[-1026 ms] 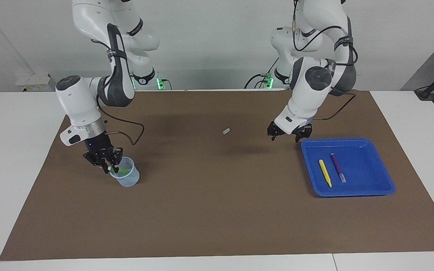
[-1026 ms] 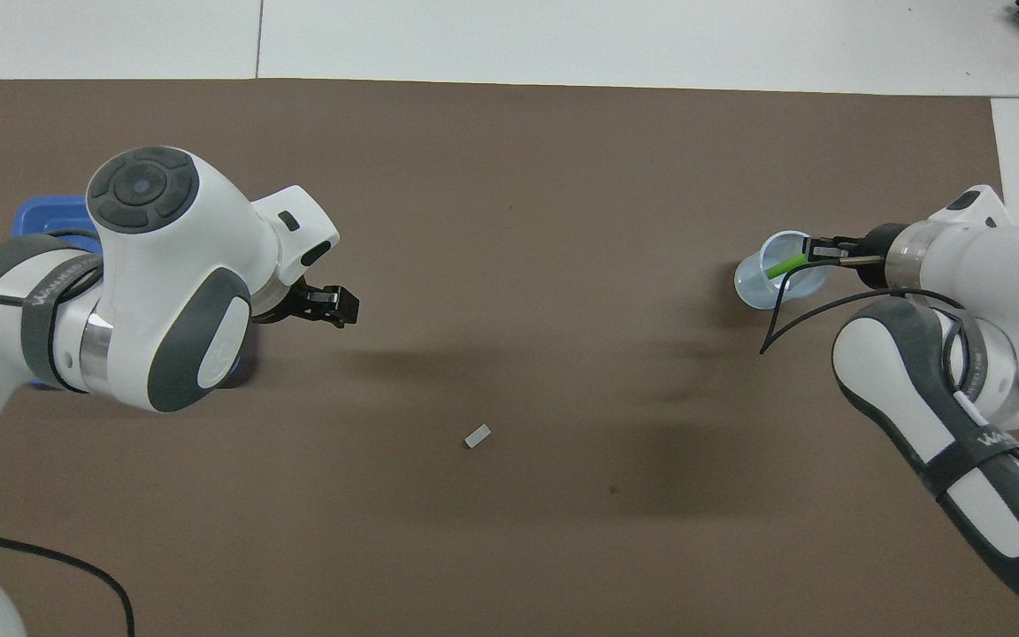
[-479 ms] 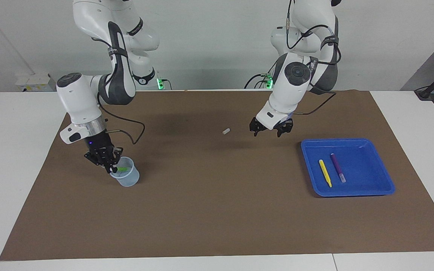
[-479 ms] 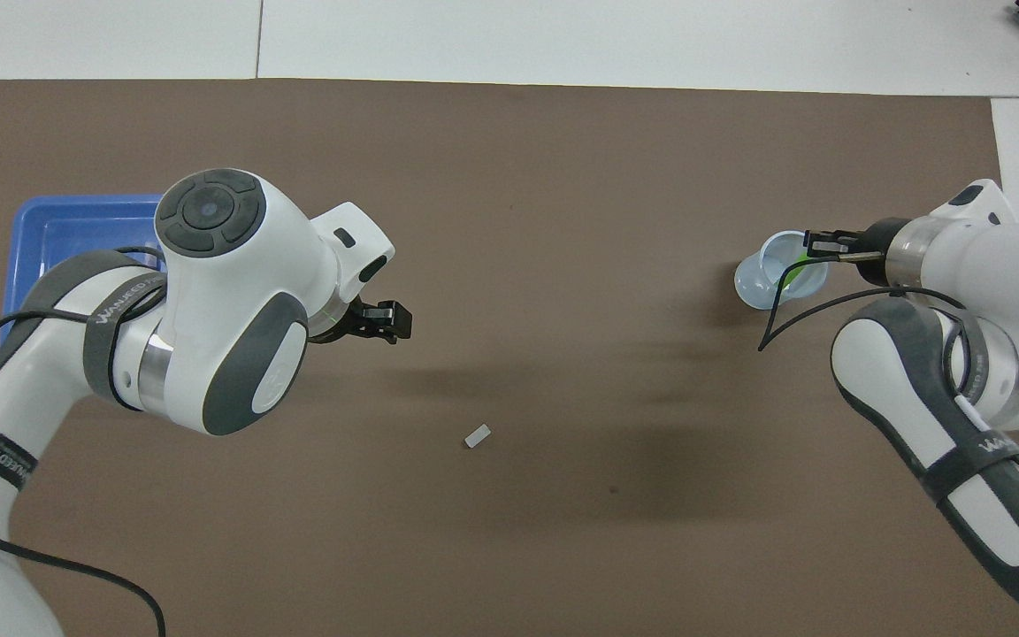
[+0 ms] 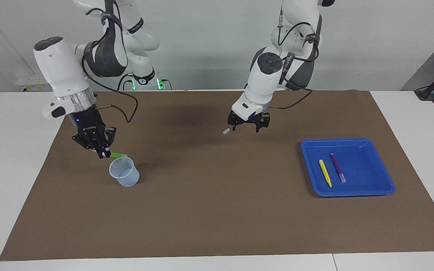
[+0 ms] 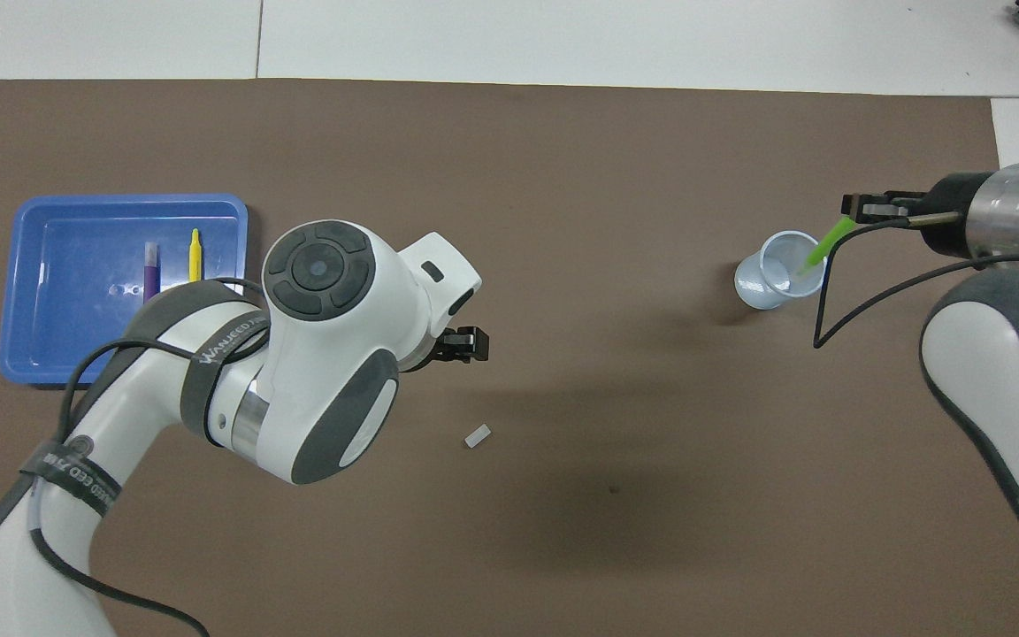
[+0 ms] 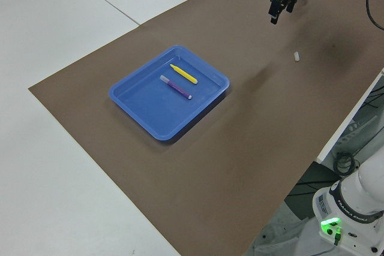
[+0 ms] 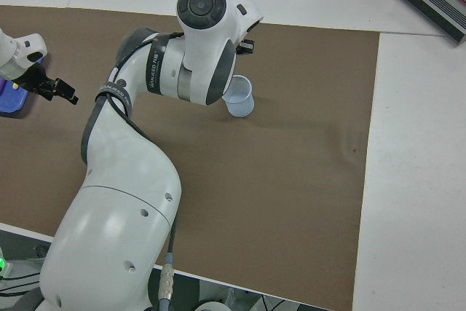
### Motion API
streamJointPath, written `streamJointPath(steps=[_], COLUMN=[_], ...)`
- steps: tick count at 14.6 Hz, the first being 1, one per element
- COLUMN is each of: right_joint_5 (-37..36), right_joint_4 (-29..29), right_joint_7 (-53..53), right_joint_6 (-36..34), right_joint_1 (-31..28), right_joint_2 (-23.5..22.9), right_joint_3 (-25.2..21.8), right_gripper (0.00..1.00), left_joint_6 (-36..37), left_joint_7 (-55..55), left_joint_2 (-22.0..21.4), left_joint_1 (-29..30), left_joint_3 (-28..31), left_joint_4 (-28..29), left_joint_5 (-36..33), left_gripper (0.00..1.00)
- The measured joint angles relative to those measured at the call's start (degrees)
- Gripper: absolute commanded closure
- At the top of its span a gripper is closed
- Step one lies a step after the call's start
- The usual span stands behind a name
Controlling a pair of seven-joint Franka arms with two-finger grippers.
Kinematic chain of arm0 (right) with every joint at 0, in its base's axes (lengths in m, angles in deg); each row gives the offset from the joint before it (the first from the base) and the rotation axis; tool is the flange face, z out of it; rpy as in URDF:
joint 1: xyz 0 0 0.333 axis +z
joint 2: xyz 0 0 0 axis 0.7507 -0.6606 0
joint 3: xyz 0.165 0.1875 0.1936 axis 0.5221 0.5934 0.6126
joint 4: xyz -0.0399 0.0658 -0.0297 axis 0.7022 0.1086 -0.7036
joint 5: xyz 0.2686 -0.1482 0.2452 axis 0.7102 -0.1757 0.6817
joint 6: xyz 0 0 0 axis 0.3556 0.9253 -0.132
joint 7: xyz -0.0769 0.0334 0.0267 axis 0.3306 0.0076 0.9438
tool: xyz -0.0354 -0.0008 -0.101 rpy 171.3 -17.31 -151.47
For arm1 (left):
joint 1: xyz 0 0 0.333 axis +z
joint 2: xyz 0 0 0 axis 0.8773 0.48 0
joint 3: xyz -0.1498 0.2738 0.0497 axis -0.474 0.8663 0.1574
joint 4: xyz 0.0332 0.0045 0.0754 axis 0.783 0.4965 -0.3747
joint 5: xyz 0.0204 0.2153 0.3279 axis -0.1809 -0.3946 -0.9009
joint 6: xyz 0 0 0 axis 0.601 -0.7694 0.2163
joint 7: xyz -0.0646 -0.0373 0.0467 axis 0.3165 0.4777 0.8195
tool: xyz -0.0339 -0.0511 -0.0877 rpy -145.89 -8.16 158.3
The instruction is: Right arm passes pens to left for tray arrangement
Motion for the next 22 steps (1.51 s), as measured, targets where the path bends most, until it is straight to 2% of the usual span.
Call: streamJointPath(steps=[3,6,8,10,13,15,16,18,22], right_joint_5=[0.0,3.7,8.2,11.5,12.4,12.4,12.4,12.4,12.4], right_joint_4=[5.8,5.0,3.3,2.1,1.5,1.1,1.1,1.0,0.7], right_joint_7=[-10.2,-23.5,-27.6,-30.0,-32.4,-33.4,-33.5,-33.5,-33.7], right_joint_6=[-9.2,-11.0,-11.1,-11.1,-11.0,-10.9,-10.9,-10.8,-9.5], right_joint_1=[2.2,7.8,10.9,13.0,15.5,16.3,16.3,16.3,16.3], right_joint_2=[0.2,0.1,0.0,-0.4,-1.2,-1.3,-1.3,-1.3,-1.3], right_joint_3=[0.4,0.9,1.1,1.1,1.1,1.2,1.1,1.0,0.9], right_gripper=[1.00,1.00,1.00,1.00,1.00,1.00,1.00,1.00,1.00], left_joint_6=[-2.5,-6.8,-10.3,-12.4,-13.5,-13.7,-14.4,-18.9,-24.5], left_joint_7=[1.6,4.1,8.6,12.2,17.1,19.7,20.4,20.8,20.7], left_joint_2=[0.0,0.0,0.0,0.0,-0.1,-0.4,-0.5,-0.5,-0.4], left_joint_1=[-2.1,-4.3,-6.7,-9.1,-12.8,-15.0,-15.6,-15.4,-13.0], left_joint_3=[0.0,0.0,0.0,-0.1,-0.1,-0.2,-0.3,0.1,0.9], left_joint_4=[0.2,0.4,0.5,0.5,-0.3,-1.1,-1.1,-0.7,1.5], left_joint_5=[0.1,0.6,0.6,0.7,0.7,0.7,0.7,0.7,0.7], left_gripper=[0.00,0.00,0.00,0.01,0.01,0.10,0.11,0.15,0.14])
